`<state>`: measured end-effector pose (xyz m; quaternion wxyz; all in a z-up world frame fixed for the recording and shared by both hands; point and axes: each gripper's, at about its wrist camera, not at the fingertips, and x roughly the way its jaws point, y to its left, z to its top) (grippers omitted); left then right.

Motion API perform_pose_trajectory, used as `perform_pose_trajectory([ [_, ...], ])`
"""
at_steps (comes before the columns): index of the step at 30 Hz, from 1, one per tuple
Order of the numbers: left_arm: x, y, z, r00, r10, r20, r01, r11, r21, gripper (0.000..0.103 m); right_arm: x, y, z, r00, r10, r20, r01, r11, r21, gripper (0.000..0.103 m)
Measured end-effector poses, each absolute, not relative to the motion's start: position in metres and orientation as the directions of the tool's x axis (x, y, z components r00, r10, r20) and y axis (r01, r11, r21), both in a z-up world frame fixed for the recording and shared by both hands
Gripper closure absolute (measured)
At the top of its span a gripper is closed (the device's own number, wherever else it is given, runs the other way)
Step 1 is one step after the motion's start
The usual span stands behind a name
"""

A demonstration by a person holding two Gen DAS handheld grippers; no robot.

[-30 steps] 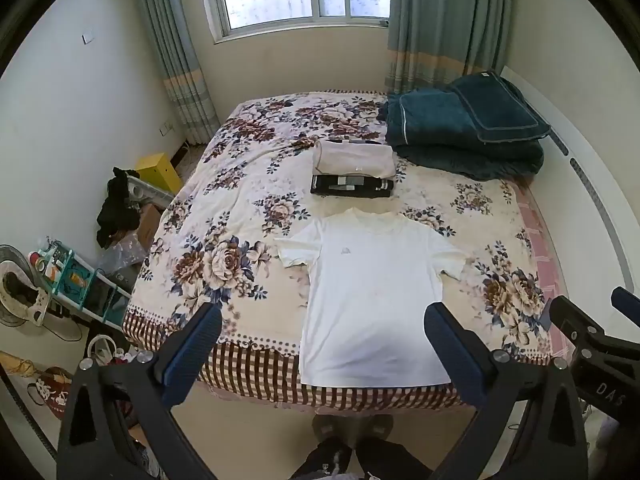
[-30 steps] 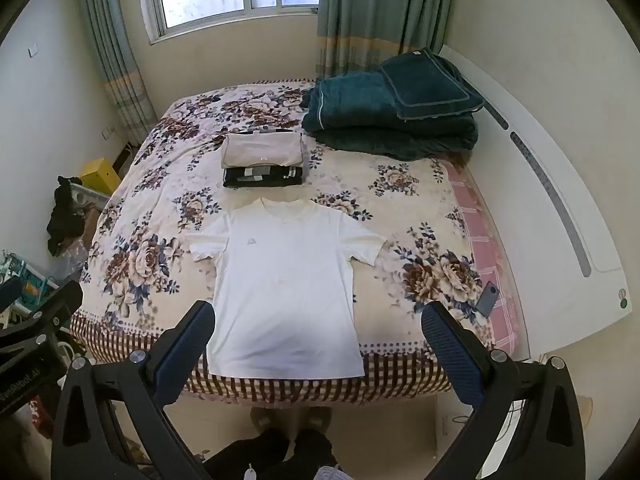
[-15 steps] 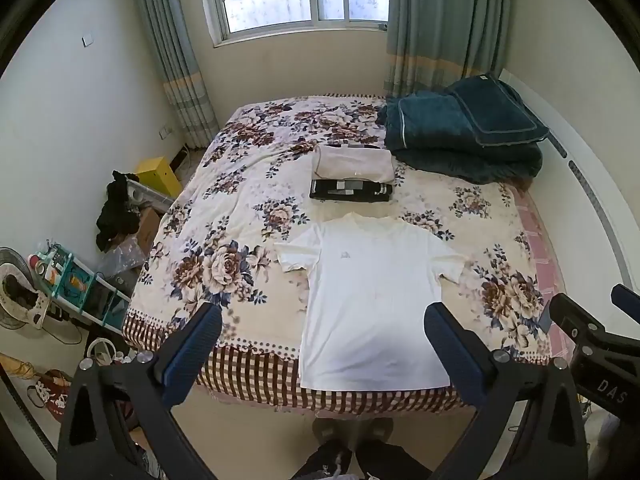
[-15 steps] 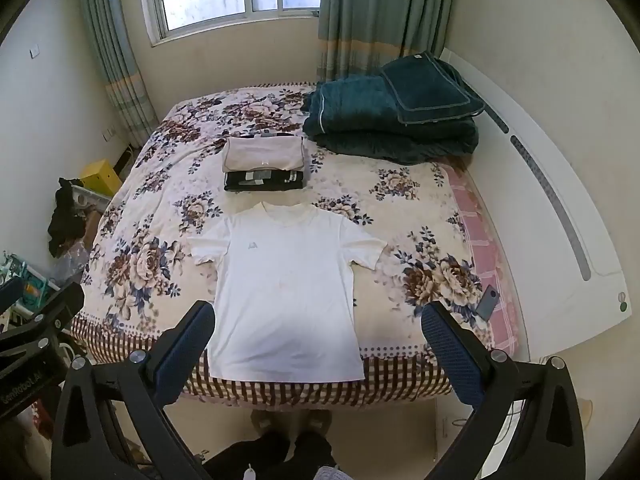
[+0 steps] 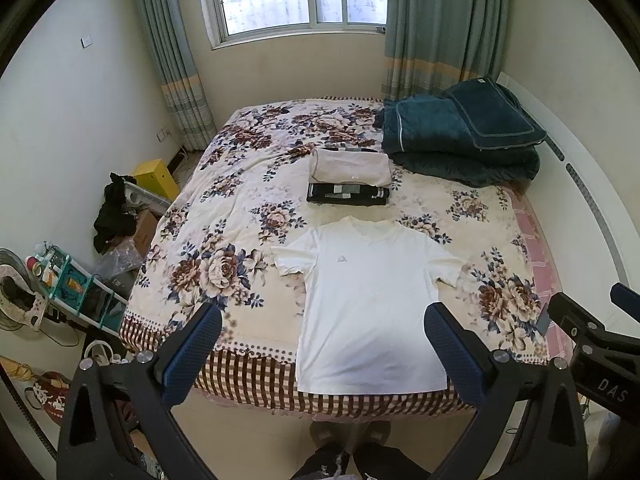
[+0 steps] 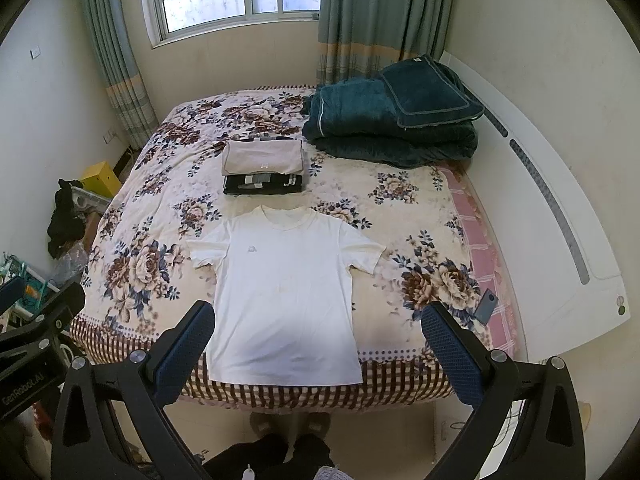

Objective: Fold small clothes

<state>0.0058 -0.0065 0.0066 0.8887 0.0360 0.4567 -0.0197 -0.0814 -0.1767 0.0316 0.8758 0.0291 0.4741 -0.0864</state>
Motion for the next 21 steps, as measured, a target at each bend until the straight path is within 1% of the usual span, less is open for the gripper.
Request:
perform_pose_trajectory([
  [4,0.007,-0.007,0.007,0.582,-0.004,-0.813,0.067,0.997,0.043,0.000,-0.083,-0.176,0.031,0.537,-0.123,-0.835,0.178,0.984,-0.031,0.000],
  [5,0.007,-0.007,0.007,0.581,-0.005,-0.814,0.067,0.997,0.042,0.000,-0.073,-0.177,0.043,0.538,-0.124,-0.834,0.179,0.983,-0.031,0.000],
  [9,0.006,-0.006,0.007,0.581,-0.007,-0.814,0.070,0.997,0.041,0.000,-0.068,-0.178,0.048,0.539,-0.123,-0.833,0.179,0.983,-0.029,0.000],
  [11,0.007,-0.007,0.008,0.582,-0.006,-0.813,0.070,0.997,0.042,0.000,-0.059,-0.185,0.062,0.539,-0.120,-0.834,0.180,0.983,-0.025,0.000],
  [17,0.009,-0.008,0.009,0.582,-0.007,-0.813,0.070,0.997,0.041,0.000,-0.060,-0.185,0.058,0.542,-0.124,-0.831,0.179,0.983,-0.031,0.000],
  [21,0.010,-0.008,0.009,0.583,-0.010,-0.813,0.071,0.997,0.039,0.000,-0.053,-0.185,0.065,0.544,-0.124,-0.830,0.177,0.984,-0.030,0.000],
])
